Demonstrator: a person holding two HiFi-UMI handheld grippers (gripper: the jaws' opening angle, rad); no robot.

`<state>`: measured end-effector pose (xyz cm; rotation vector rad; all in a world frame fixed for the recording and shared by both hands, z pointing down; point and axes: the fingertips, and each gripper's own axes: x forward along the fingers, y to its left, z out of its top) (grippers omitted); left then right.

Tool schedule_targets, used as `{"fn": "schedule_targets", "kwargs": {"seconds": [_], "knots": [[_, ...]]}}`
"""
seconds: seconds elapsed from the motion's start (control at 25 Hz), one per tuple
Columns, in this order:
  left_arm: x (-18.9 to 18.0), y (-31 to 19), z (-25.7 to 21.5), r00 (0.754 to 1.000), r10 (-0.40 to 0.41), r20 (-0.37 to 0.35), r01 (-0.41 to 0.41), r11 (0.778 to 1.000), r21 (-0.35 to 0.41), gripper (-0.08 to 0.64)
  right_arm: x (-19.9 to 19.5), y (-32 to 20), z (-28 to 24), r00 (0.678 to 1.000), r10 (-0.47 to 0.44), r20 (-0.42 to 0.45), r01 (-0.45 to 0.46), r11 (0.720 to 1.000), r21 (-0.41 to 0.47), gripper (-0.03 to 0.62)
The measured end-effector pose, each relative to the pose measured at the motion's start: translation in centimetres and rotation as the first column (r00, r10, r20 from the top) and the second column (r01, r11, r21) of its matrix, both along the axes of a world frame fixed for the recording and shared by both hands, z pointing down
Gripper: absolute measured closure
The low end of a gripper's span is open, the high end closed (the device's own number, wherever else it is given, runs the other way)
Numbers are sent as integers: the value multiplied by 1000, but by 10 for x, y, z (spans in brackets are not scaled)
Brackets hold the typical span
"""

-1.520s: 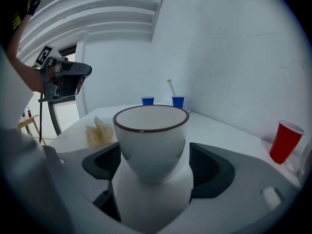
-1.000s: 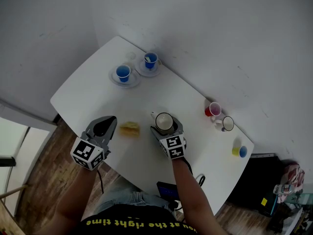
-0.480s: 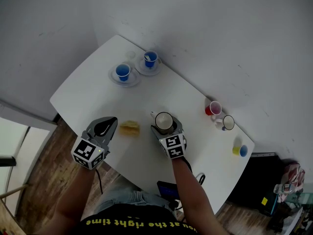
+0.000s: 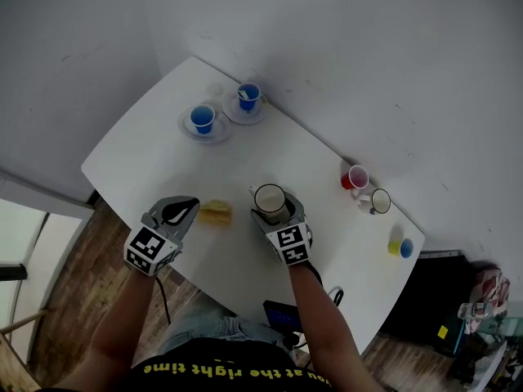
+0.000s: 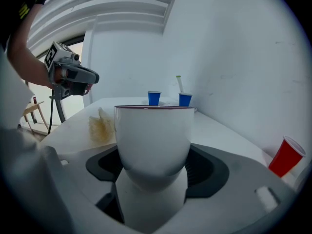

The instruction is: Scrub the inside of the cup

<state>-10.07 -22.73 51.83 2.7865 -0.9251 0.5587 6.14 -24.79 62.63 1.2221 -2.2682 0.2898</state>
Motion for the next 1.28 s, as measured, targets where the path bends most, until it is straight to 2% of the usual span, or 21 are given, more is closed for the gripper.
{"fn": "schedule_targets", "kwargs": {"seconds": [0.16,0.36,0.56,0.72,0.88,0.96,1.16,1.28], "knots": [[2,1,2,1000,16,21,-17,1000,10,560,3,1,-6,1000,16,11,-16,1000,11,209],[6,8,12,991,94,92,-95,995,8,559,2,2,-22,999,14,45,-16,998,54,210],[16,14,24,985,159,72,-155,986,-60,451,2,2,-39,998,-2,66,-4,996,94,209],[20,19,39,969,200,146,-190,978,-83,390,5,2,-55,996,-2,93,-10,992,123,209],[24,23,56,939,259,225,-241,965,-105,364,3,5,-69,994,-15,109,-2,989,149,209],[25,24,65,916,285,283,-267,958,-100,355,1,7,-75,991,-24,129,4,988,156,209],[32,25,85,837,335,432,-335,939,-80,256,-2,13,-86,988,-48,150,23,986,167,209],[35,27,98,774,379,507,-392,916,-85,229,-3,16,-89,987,-56,148,30,985,173,209]]}}
